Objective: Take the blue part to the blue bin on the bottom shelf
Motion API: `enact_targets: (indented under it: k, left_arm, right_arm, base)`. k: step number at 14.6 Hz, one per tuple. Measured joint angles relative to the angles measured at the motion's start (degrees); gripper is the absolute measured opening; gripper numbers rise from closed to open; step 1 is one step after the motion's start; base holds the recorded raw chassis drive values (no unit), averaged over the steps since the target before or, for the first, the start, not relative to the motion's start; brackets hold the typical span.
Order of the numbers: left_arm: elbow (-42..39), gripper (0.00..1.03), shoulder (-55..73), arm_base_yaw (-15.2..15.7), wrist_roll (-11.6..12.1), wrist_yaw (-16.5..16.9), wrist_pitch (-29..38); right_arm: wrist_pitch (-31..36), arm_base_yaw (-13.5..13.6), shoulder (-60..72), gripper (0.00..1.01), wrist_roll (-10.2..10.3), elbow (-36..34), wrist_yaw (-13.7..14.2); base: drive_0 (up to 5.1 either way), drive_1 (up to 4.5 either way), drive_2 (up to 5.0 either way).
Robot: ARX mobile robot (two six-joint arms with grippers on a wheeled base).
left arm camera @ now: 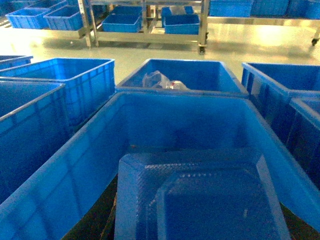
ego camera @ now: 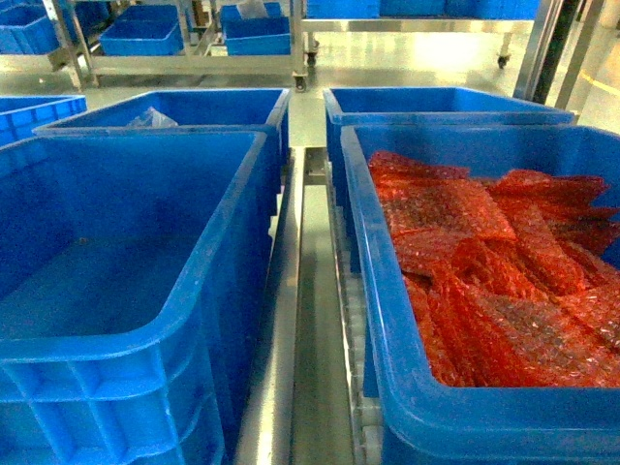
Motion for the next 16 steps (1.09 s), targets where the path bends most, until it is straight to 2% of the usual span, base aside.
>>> enact_targets:
  k: [2,7,8,10,13,14,16]
  left_arm:
    - [2.1,0.44,6.8,1.2,0.0,2.2,6.0]
    - [5.8,0.44,16.1,3.7,0.0,5.0,13.3]
    - [6.6,0.48,17.9,4.0,0.1,4.9,14.2]
    - [7.2,0.68,22.5,4.5,0.1,4.9,13.7]
    - [6.8,1.00,21.6,4.5,0.1,4.8,14.3]
    - [3.6,0.81,19.9,7.3,1.4,13.7,20.9]
    - [-1.9,0.59,14.7,10.6,1.5,19.1,20.3]
  right_arm:
    - [0.0,0.0,0.0,0.98,0.0,0.0,0.0]
    - [0.0,0.0,0.0,0.98,0.0,0.0,0.0]
    - [0.0,0.0,0.0,0.98,0.0,0.0,0.0]
    - [0.0,0.0,0.0,0.98,0.0,0.0,0.0]
    - [0.0,0.0,0.0,0.98,0.0,0.0,0.0]
    - [0.0,0.0,0.0,0.98,0.0,0.0,0.0]
    - [0.0,0.0,0.0,0.98,0.0,0.0,0.0]
  base:
    - [0.0,0.00,0.0]
    - [0.0,0.00,0.0]
    - [0.0,0.00,0.0]
    - [0.0,0.00,0.0]
    - [0.0,0.00,0.0]
    - [0.0,0.00,0.0]
    - [0.0,0.00,0.0]
